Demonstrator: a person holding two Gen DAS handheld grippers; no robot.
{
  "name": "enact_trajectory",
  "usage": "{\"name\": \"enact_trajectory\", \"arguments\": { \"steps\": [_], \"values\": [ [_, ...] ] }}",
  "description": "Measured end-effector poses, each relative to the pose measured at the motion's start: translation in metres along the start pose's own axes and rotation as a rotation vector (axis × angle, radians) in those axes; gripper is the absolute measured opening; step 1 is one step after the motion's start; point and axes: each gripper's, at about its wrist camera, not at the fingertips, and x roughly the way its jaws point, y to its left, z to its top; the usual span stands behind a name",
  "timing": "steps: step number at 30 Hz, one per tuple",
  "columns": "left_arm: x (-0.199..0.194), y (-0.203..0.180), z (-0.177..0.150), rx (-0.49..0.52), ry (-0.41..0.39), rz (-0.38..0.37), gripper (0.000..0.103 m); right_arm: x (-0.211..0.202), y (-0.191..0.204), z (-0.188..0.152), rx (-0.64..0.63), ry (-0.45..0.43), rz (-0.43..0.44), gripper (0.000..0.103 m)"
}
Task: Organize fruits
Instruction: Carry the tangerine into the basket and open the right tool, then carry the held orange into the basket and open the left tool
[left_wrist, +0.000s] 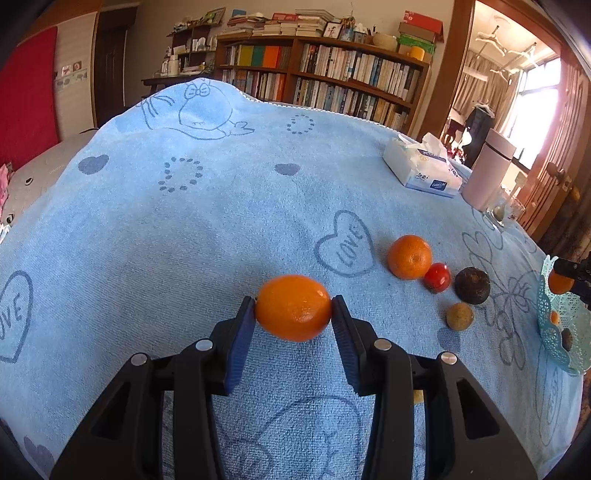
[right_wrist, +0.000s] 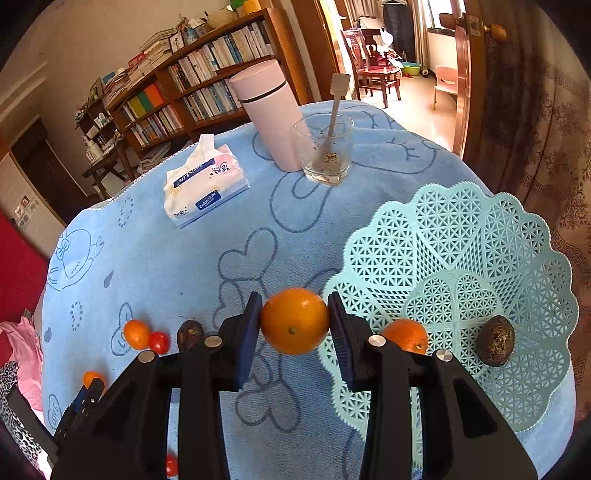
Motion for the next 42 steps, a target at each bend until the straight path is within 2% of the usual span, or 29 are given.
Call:
{"name": "enact_trajectory", "arguments": {
  "steps": [7, 16, 32, 38, 41, 42],
  "values": [
    [0.001, -0.001, 0.0, 0.006, 0.004, 0.003, 0.043, 0.0, -0.041, 0.002, 0.082, -0.001, -0.048, 0.038],
    [0.001, -0.002, -0.001, 0.009, 0.004, 0.003, 0.043, 0.01, -0.071, 0.007, 0.147, 0.014, -0.086, 0.038],
    [0.002, -0.006, -0.003, 0.032, -0.002, 0.018, 0.043, -0.002, -0.087, -0.002, 0.168, -0.02, -0.066, 0.039],
    [-0.002, -0.016, -0.002, 0.077, -0.014, 0.041, 0.043, -0.026, -0.077, -0.019, 0.095, -0.105, -0.1, 0.04],
    [-0.006, -0.024, -0.002, 0.103, -0.024, 0.049, 0.043, -0.039, -0.071, -0.028, 0.045, -0.169, -0.127, 0.05],
    [-0.007, -0.028, -0.002, 0.114, -0.027, 0.051, 0.043, -0.042, -0.07, -0.03, 0.034, -0.184, -0.132, 0.051]
  ]
}}
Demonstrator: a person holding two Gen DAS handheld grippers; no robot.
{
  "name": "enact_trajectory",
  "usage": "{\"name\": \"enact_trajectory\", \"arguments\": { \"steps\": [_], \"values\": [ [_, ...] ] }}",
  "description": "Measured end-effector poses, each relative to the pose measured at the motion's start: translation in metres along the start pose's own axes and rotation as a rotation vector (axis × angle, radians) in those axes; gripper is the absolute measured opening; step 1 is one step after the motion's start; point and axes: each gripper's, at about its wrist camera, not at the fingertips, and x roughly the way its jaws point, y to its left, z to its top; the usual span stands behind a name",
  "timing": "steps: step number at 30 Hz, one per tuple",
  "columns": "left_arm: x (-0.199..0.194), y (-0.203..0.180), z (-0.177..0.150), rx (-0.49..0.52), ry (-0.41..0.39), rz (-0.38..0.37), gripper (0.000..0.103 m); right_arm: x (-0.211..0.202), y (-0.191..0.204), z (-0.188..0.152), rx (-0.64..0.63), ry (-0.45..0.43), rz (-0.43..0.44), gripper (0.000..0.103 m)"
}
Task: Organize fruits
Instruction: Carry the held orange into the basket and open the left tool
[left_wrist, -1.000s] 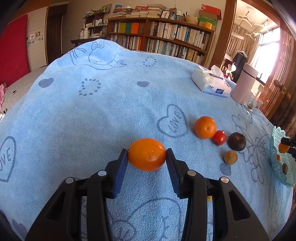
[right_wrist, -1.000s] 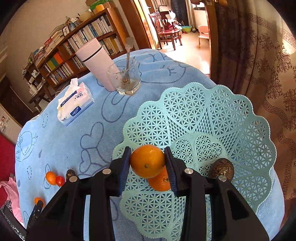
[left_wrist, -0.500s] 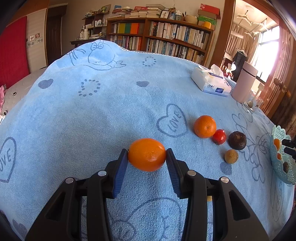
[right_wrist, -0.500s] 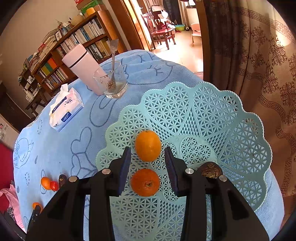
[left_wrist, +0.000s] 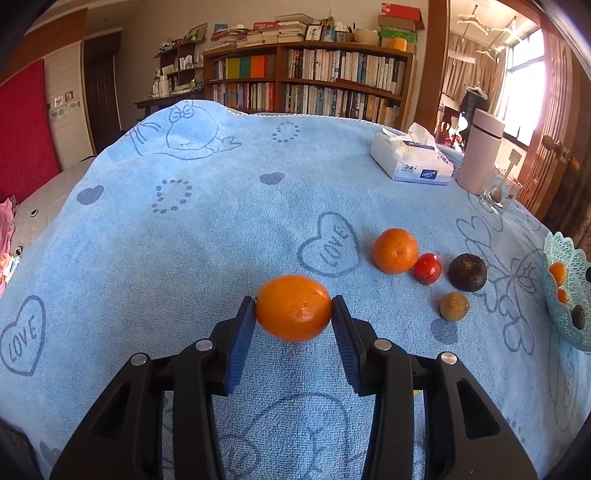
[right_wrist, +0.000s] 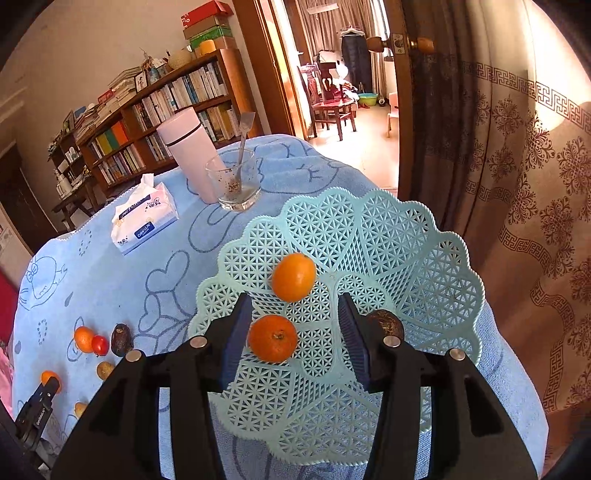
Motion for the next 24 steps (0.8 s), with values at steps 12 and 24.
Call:
{"name": "enact_trajectory", "arguments": {
  "steps": [12, 24],
  "values": [
    [-0.016, -0.076, 0.004, 0.13, -0.022, -0.066, 0.043, -0.023, -0.037, -0.002, 0.032, -0.109, -0.026, 0.052],
    [-0.029, -0.175, 0.001, 0.282, -0.037, -0.162, 0.043, -0.037, -0.088, 0.01, 0.184, -0.166, -0.051, 0.052]
  ]
}}
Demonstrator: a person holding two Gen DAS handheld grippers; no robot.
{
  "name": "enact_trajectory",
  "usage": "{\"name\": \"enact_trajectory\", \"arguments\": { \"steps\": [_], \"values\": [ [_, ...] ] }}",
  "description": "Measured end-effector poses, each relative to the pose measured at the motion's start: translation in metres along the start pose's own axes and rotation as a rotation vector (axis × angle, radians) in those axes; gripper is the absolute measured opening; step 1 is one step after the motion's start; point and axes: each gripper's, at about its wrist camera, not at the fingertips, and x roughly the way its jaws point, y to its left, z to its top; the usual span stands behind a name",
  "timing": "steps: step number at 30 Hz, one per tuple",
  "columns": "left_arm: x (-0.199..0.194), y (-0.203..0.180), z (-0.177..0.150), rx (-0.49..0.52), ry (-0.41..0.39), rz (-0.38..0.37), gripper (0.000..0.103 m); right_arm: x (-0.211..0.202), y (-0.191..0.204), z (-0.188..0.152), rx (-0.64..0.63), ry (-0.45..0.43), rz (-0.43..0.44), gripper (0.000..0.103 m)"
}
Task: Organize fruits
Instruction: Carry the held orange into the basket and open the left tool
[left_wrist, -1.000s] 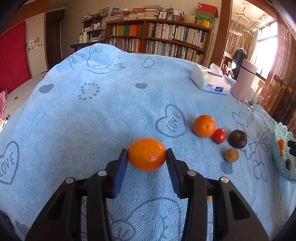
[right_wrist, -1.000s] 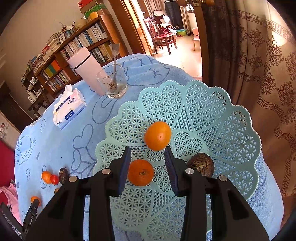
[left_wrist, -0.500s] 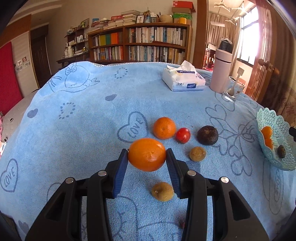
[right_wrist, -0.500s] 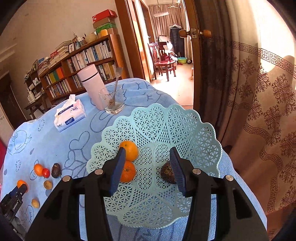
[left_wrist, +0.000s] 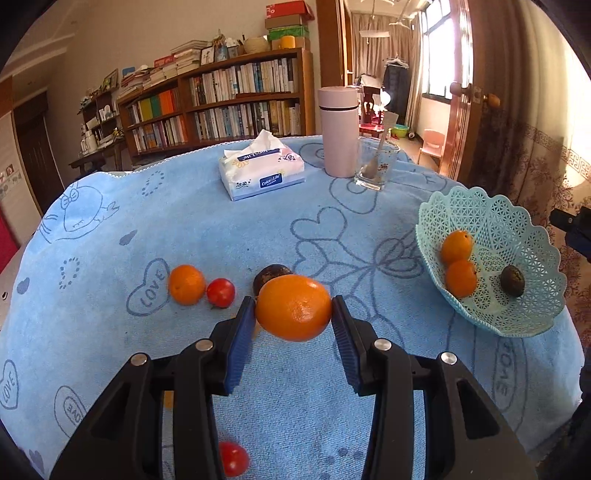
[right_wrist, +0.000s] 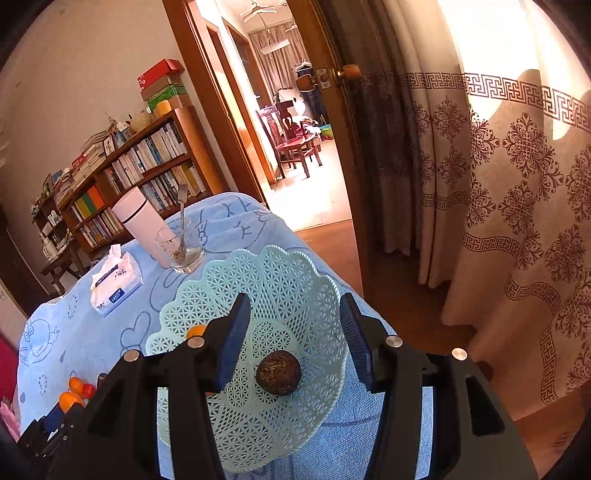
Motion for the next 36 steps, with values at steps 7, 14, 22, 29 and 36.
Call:
{"name": "enact_trajectory", "arguments": {
  "steps": [7, 14, 22, 29, 36],
  "values": [
    [0.007, -0.052, 0.01, 0.068, 0.022, -0.117, 0.043, -0.009, -0.014, 0.009, 0.053, -0.009, -0.001, 0.059],
    [0.018, -0.092, 0.022, 0.083, 0.072, -0.266, 0.043, -0.014, -0.015, 0.011, 0.06, -0.013, 0.012, 0.06],
    [0.023, -0.109, 0.024, 0.068, 0.097, -0.364, 0.048, -0.014, -0.013, 0.01, 0.063, -0.009, 0.022, 0.06],
    [0.013, -0.09, 0.029, 0.035, 0.039, -0.317, 0.072, -0.015, -0.009, 0.007, 0.052, -0.002, 0.029, 0.06],
    [0.009, -0.056, 0.029, -0.017, 0.025, -0.224, 0.079, -0.018, -0.002, 0.004, 0.033, -0.007, 0.042, 0.068]
  ]
}}
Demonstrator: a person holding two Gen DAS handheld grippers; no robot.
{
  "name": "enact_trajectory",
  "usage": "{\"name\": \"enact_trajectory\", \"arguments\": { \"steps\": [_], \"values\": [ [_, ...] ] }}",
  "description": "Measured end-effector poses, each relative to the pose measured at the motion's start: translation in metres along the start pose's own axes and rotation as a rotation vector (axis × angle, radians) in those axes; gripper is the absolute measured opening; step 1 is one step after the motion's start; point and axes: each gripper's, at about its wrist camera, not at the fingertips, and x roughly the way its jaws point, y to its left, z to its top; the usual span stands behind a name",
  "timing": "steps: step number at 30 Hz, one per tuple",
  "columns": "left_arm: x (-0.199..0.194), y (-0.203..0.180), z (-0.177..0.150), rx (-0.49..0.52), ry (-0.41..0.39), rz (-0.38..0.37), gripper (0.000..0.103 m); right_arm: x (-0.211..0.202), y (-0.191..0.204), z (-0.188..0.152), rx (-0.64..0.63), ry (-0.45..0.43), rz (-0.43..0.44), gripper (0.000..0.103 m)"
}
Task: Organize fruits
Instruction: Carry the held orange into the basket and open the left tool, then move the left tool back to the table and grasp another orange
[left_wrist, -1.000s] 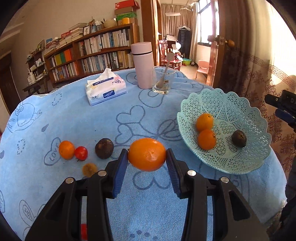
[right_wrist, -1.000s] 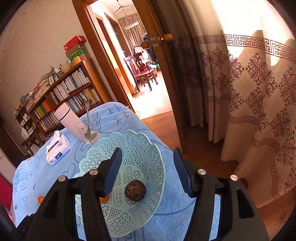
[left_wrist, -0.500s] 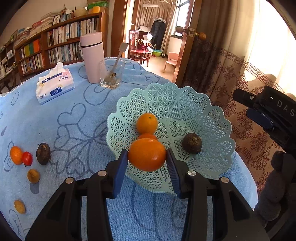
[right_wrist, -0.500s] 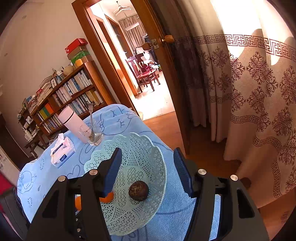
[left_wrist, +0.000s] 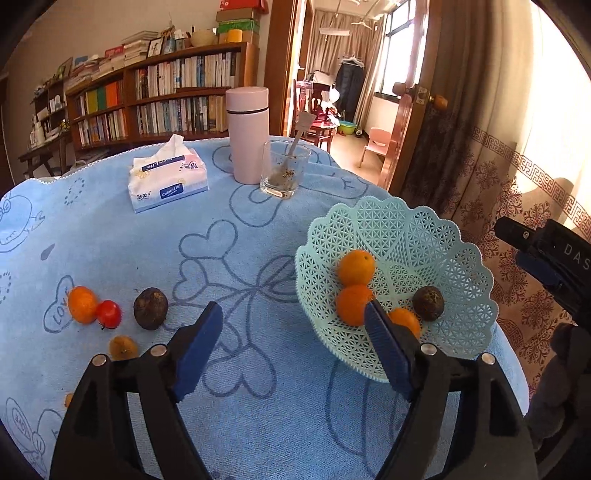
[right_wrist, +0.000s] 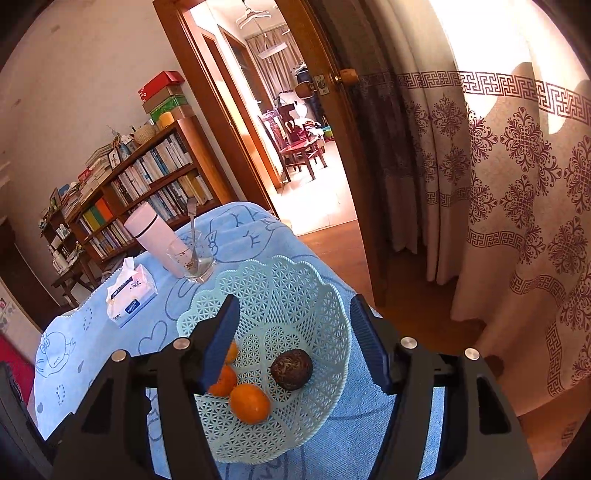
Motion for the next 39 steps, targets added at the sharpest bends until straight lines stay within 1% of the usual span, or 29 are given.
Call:
{"name": "enact_trajectory", "arguments": {
  "steps": [13, 17, 19, 25, 30, 35, 39],
  "values": [
    [-0.033, 0.072, 0.0, -0.095, -0.031, 0.129, 0.08, -0.006, 0.017, -0.008, -0.047, 0.005, 0.042, 0.068],
    [-0.042, 0.1, -0.001, -0.145, -0.035, 0.17, 0.081, -0.006, 0.022, -0.011, -0.059, 0.009, 0.049, 0.068],
    [-0.046, 0.114, -0.002, -0.182, -0.037, 0.183, 0.085, -0.005, 0.025, -0.013, -0.066, 0.015, 0.055, 0.068],
    [-0.051, 0.152, 0.0, -0.273, -0.035, 0.204, 0.085, -0.001, 0.033, -0.02, -0.088, 0.036, 0.064, 0.068],
    [-0.044, 0.175, 0.003, -0.326, -0.019, 0.223, 0.085, 0.001, 0.039, -0.024, -0.104, 0.046, 0.073, 0.068],
    [-0.019, 0.192, 0.002, -0.374, 0.037, 0.239, 0.085, 0.005, 0.042, -0.028, -0.116, 0.06, 0.077, 0.068],
    [0.0, 0.199, 0.002, -0.385, 0.075, 0.227, 0.085, 0.008, 0.043, -0.028, -0.12, 0.066, 0.077, 0.068]
  ]
}}
